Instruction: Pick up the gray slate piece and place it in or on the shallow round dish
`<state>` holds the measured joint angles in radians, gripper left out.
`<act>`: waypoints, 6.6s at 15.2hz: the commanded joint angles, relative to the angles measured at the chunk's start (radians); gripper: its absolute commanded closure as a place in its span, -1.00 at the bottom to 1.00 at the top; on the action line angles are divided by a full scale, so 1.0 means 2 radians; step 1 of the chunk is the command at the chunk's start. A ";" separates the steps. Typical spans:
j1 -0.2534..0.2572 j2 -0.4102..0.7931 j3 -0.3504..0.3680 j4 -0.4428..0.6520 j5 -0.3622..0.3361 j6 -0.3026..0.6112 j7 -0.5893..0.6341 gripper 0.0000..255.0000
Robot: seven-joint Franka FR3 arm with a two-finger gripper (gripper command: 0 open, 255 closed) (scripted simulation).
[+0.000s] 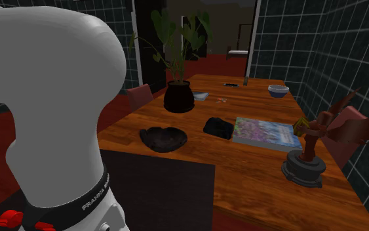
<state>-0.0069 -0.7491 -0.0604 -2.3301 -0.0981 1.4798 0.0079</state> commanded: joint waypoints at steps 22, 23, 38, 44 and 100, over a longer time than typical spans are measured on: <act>0.056 0.203 -0.244 -0.104 -0.116 0.367 -0.427 -1.00; 0.062 0.224 -0.256 -0.100 -0.110 0.386 -0.451 -1.00; 0.024 0.579 -0.213 0.057 0.184 0.565 -0.902 -1.00; -0.011 0.639 -0.172 0.093 0.216 0.591 -0.950 -1.00; 0.058 0.467 -0.251 0.082 0.087 0.445 -0.862 1.00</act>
<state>0.0981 0.2039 -0.5600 -2.1498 0.0911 2.3709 -1.7351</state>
